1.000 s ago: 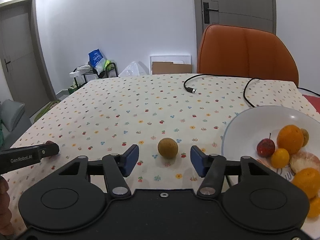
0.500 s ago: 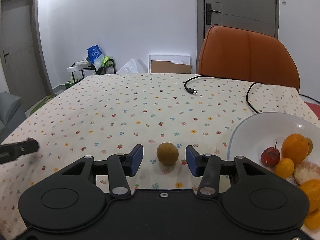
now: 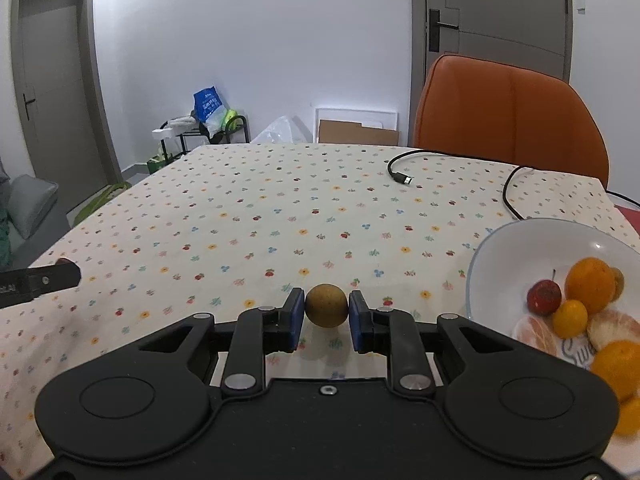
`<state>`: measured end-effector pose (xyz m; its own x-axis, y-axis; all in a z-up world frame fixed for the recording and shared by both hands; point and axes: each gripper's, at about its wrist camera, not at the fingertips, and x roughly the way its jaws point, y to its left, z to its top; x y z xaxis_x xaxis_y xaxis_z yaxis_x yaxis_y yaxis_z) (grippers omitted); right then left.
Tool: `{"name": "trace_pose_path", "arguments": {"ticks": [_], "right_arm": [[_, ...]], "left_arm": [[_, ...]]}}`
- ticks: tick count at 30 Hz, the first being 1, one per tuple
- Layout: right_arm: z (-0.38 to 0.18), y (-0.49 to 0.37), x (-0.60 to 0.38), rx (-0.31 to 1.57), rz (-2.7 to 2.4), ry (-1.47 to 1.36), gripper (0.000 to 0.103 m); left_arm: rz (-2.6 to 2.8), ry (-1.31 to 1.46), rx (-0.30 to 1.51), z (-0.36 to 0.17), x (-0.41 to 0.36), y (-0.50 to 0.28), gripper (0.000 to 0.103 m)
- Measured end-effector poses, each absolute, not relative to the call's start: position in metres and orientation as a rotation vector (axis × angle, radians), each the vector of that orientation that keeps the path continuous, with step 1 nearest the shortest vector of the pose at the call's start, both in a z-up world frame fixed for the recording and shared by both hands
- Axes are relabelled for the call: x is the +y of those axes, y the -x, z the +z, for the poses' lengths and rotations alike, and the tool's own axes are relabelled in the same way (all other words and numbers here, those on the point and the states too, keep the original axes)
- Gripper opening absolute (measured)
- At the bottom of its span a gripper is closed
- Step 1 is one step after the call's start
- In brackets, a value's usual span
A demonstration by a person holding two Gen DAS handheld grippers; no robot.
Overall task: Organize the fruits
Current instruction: 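Carry the red plum and yellow-green fruit to the white plate with both tools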
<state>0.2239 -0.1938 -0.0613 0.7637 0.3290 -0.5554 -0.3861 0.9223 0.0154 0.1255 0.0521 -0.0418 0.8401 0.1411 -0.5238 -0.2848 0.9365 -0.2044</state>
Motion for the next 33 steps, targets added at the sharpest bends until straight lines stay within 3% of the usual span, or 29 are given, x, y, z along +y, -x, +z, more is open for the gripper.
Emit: {"name": "trace_pose_path", "arguments": {"ticks": [33], "right_arm": [[-0.020,-0.155,-0.294,0.453,0.279,-0.001,0.022]], "left_arm": [[0.064,0.191,0.476,-0.015,-0.033,-0.107,0.023]]}}
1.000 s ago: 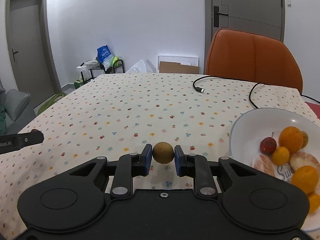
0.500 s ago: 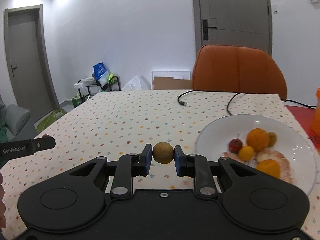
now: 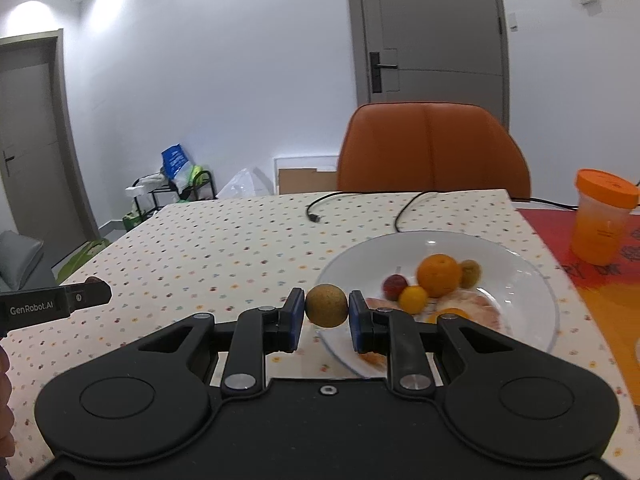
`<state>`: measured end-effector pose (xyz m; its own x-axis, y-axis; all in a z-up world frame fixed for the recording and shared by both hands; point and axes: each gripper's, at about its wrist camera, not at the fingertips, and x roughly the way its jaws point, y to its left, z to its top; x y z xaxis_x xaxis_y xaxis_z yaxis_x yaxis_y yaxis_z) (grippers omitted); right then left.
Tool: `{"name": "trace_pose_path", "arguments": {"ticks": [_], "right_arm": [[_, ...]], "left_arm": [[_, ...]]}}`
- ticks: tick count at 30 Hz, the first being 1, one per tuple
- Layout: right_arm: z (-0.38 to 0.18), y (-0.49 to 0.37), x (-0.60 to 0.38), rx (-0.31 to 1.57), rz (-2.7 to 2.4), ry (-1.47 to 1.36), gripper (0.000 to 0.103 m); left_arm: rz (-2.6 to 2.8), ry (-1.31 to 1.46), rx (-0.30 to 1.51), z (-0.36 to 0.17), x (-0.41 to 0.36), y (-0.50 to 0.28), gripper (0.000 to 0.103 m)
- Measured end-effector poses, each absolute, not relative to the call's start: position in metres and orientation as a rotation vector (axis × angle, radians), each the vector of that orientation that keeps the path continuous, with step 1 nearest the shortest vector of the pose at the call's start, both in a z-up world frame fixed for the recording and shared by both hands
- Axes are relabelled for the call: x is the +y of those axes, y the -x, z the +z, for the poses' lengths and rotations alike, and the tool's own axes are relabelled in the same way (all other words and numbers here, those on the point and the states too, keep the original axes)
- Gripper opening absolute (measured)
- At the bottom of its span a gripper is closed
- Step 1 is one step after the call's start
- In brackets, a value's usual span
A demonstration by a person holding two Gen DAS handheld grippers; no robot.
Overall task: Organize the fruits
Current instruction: 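Carry the red plum and yellow-green fruit to the white plate with both tools, then lower both fruits into the plate and open both tools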
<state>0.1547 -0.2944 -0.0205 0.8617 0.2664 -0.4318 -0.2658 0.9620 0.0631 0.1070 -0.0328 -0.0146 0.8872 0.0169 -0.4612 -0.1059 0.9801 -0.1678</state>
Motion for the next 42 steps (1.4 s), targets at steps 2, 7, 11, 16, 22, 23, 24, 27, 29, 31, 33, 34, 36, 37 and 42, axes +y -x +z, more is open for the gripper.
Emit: {"name": "trace_pose_path", "arguments": {"ticks": [2,7,11,16,22,23,24,27,29,31,33,34,36,37,42], "right_arm": [[-0.020,-0.153,-0.301,0.450,0.267,-0.007,0.022],[-0.020,-0.151,-0.317,0.444,0.241,-0.019,0.022],[-0.021,-0.150,-0.331,0.441,0.210,-0.036,0.022],[-0.023,-0.150,-0.348,0.439,0.175,-0.052,0.022],[-0.029,-0.153,-0.366,0.441,0.142,-0.073,0.022],[-0.030,-0.154,-0.369,0.442,0.136,-0.077,0.022],[-0.031,-0.156,-0.372,0.444,0.130,-0.080,0.022],[-0.035,-0.159,-0.381,0.446,0.106,-0.095,0.022],[-0.037,-0.160,-0.388,0.448,0.094,-0.107,0.022],[-0.039,-0.162,-0.393,0.449,0.087,-0.110,0.022],[-0.041,-0.165,-0.398,0.451,0.082,-0.116,0.022],[-0.042,-0.166,-0.400,0.451,0.080,-0.119,0.022],[-0.044,-0.169,-0.404,0.452,0.077,-0.126,0.022],[-0.044,-0.170,-0.406,0.451,0.077,-0.129,0.022],[-0.044,-0.170,-0.412,0.424,0.075,-0.124,0.027]], "left_arm": [[0.052,0.185,0.476,-0.014,-0.039,-0.107,0.023],[0.022,0.171,0.475,-0.012,-0.055,-0.110,0.023],[-0.003,0.158,0.475,-0.012,-0.066,-0.113,0.023],[-0.030,0.137,0.480,-0.012,-0.081,-0.119,0.023],[-0.068,0.112,0.490,-0.014,-0.100,-0.128,0.023],[-0.075,0.109,0.491,-0.014,-0.104,-0.129,0.023],[-0.082,0.105,0.494,-0.015,-0.107,-0.131,0.023],[-0.102,0.091,0.504,-0.018,-0.118,-0.137,0.023],[-0.116,0.077,0.507,-0.019,-0.125,-0.140,0.023],[-0.130,0.062,0.509,-0.021,-0.133,-0.143,0.023],[-0.141,0.055,0.513,-0.022,-0.140,-0.145,0.023],[-0.147,0.050,0.515,-0.023,-0.144,-0.147,0.023],[-0.157,0.041,0.518,-0.023,-0.150,-0.149,0.023],[-0.162,0.036,0.520,-0.024,-0.154,-0.151,0.023],[-0.185,0.014,0.524,-0.024,-0.169,-0.157,0.023]]}}
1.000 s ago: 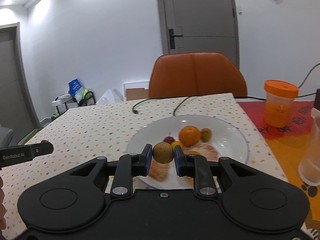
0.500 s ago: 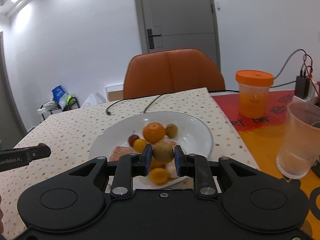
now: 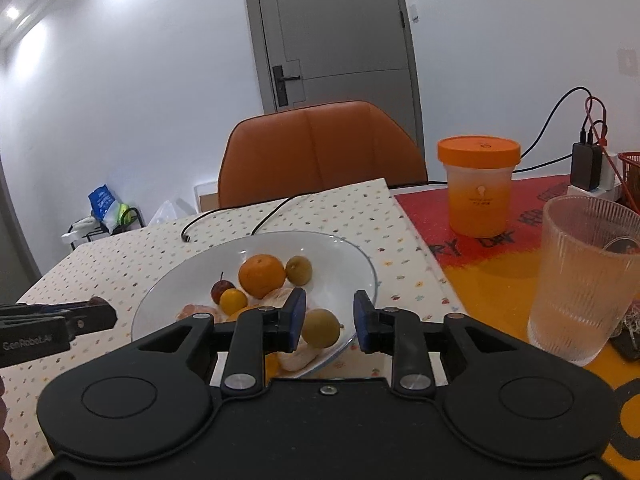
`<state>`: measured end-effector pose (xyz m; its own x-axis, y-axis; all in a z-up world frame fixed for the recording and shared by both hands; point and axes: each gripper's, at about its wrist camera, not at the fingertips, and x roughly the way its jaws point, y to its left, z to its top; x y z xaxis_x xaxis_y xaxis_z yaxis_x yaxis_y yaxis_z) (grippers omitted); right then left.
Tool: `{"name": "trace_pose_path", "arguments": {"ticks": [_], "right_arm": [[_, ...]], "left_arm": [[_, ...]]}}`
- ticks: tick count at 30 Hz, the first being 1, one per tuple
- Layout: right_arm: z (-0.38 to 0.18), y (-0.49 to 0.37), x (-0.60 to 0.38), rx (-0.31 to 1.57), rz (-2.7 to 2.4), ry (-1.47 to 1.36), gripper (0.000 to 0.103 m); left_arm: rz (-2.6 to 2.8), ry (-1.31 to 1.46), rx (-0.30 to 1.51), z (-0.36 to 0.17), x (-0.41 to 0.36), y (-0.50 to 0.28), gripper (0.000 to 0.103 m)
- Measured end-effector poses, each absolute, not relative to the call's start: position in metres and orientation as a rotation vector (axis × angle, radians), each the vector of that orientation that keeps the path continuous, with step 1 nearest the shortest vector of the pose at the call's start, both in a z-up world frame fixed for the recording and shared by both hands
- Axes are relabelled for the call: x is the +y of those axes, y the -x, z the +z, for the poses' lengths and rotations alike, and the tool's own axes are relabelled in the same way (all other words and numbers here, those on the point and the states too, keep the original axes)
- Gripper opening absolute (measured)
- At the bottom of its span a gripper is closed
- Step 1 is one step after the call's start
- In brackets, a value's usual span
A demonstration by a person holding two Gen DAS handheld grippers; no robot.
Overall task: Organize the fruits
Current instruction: 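Lower both fruits into the plate and open both tools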
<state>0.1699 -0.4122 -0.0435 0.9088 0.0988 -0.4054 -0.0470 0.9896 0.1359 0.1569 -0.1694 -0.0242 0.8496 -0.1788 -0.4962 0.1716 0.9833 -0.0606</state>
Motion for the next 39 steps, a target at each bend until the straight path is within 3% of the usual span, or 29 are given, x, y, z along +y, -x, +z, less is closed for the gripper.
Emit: {"name": "trace_pose_path", "arguments": {"ticks": [19,22,36,39], "right_arm": [[-0.047,-0.151,-0.423,0.433,0.092,-0.200,0.028],[-0.046,-0.150,-0.423,0.435,0.093,-0.204,0.028],[-0.041,-0.143,-0.410,0.441,0.117,-0.217,0.028],[-0.038,-0.141,-0.405,0.451,0.124,-0.215,0.035]], "left_arm": [[-0.306,-0.042,0.541,-0.024,-0.220,-0.160,0.023],[-0.326,-0.055,0.531,-0.020,-0.223,-0.156,0.027],[-0.247,-0.022,0.561,-0.014,-0.188,-0.145,0.027],[-0.231,-0.009,0.560,-0.011,-0.179,-0.141,0.028]]}}
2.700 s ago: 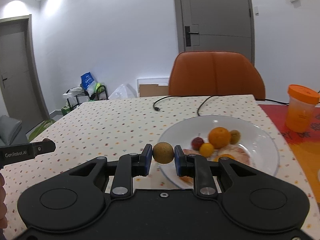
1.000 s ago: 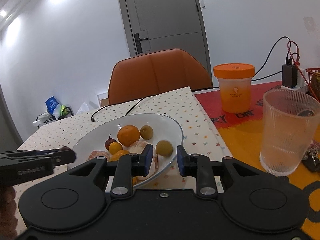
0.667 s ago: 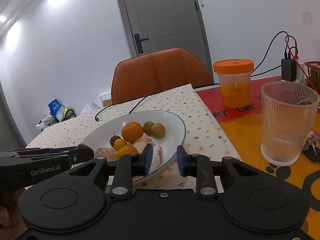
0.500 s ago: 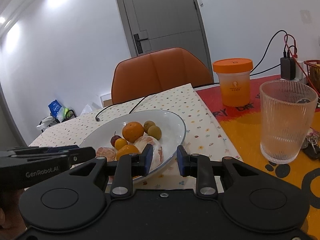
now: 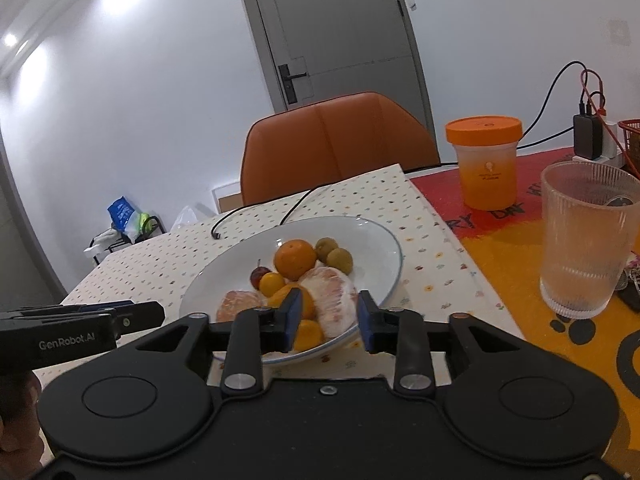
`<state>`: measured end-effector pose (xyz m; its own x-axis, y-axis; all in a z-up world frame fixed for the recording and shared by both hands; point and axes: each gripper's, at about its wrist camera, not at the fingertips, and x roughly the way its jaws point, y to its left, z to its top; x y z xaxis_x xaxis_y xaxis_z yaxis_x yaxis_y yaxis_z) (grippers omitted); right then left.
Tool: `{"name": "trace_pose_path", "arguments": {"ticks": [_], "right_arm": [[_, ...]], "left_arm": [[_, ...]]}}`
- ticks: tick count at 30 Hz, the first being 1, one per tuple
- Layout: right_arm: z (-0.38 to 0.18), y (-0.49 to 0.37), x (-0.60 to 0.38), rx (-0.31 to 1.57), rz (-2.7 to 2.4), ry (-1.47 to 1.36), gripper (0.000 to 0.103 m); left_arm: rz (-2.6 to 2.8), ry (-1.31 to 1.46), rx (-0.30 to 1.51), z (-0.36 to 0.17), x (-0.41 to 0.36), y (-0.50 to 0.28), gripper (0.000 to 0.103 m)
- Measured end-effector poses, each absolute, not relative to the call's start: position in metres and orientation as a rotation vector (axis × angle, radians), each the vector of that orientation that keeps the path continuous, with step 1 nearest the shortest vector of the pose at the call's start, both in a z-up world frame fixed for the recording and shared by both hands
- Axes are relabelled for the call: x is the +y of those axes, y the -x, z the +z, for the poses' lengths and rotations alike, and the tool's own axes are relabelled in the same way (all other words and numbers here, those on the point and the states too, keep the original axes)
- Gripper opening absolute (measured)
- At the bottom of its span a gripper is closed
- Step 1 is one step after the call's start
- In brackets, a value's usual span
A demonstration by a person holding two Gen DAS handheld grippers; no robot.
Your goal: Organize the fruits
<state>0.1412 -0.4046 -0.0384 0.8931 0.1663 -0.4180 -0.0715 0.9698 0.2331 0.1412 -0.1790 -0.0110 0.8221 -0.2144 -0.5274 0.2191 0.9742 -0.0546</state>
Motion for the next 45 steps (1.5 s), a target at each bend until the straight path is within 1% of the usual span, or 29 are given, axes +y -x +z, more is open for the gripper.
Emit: {"name": "trace_pose_path", "arguments": {"ticks": [2,6,8,13,14,15,16,17,19,21,23,28,45], "right_arm": [[-0.037,-0.140,-0.400,0.457,0.127,-0.210,0.038],[-0.035,-0.136,-0.390,0.467,0.144,-0.196,0.043],[-0.033,-0.133,-0.384,0.471,0.155,-0.187,0.052],[-0.027,-0.126,-0.368,0.473,0.183,-0.153,0.066],[-0.026,-0.126,-0.366,0.474,0.188,-0.149,0.071],[-0.025,-0.125,-0.363,0.475,0.192,-0.145,0.075],[-0.023,-0.124,-0.360,0.472,0.193,-0.138,0.082],[-0.022,-0.122,-0.357,0.466,0.192,-0.130,0.086],[-0.020,-0.120,-0.352,0.463,0.195,-0.116,0.089],[-0.019,-0.119,-0.348,0.470,0.204,-0.115,0.094],[-0.018,-0.117,-0.344,0.475,0.209,-0.115,0.102],[-0.016,-0.112,-0.335,0.483,0.227,-0.104,0.103],[0.002,-0.089,-0.316,0.499,0.261,-0.078,0.103]], "left_arm": [[-0.225,-0.006,0.559,-0.010,-0.174,-0.137,0.028],[-0.213,0.001,0.559,-0.008,-0.164,-0.130,0.033],[-0.201,0.009,0.562,-0.008,-0.158,-0.127,0.036],[-0.154,0.031,0.566,-0.008,-0.143,-0.119,0.058],[-0.146,0.035,0.568,-0.008,-0.139,-0.117,0.060],[-0.138,0.038,0.570,-0.007,-0.137,-0.116,0.065],[-0.129,0.040,0.570,-0.007,-0.134,-0.115,0.070],[-0.119,0.040,0.568,-0.007,-0.131,-0.113,0.073],[-0.113,0.036,0.563,-0.007,-0.126,-0.110,0.083],[-0.113,0.038,0.557,-0.006,-0.120,-0.106,0.087],[-0.108,0.038,0.556,-0.005,-0.115,-0.103,0.089],[-0.094,0.051,0.564,-0.004,-0.102,-0.096,0.093],[-0.062,0.089,0.534,0.017,-0.062,-0.059,0.099]]}}
